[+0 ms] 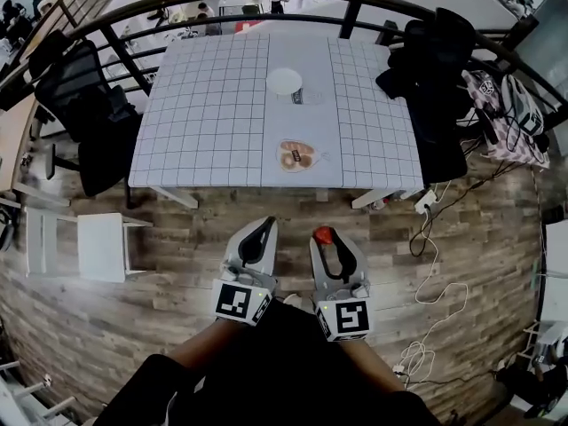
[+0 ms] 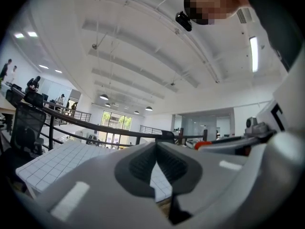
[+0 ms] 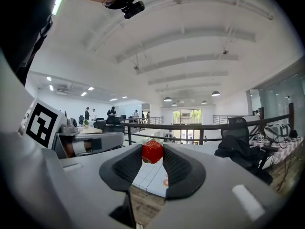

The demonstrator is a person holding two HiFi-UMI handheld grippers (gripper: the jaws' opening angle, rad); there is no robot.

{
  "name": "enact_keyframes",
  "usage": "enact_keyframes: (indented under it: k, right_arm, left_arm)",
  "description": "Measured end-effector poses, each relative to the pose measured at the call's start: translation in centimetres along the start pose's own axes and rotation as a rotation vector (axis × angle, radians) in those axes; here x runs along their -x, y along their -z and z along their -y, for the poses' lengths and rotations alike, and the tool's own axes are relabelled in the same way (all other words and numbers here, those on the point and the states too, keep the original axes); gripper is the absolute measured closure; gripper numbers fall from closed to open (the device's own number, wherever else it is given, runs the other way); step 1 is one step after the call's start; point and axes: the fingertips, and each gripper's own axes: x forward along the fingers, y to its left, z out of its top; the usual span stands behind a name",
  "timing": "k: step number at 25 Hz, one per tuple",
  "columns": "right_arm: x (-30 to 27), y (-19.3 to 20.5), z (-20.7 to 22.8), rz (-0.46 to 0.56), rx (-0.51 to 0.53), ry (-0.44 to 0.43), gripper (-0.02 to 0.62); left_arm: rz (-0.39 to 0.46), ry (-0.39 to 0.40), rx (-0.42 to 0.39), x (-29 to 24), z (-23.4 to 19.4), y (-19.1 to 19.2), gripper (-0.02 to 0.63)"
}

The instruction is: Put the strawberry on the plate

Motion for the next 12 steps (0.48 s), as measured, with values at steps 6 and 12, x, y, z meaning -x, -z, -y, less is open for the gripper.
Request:
enact_keyframes:
  k: [6,12]
  right_arm:
    - [-6.6,-0.3,-0.6,-0.025,-0.003,-0.050,0.463]
    - [-13.1,-0.7,-1.7,-0.036,-0.001,-0.112,0.465]
  left_arm:
    - [-0.020,-0.012,0.009,-3.8,-5.1,-0.2,0.598]
    - [-0.032,-0.070,0.004,-6.2,-10.6,0.1,0.598]
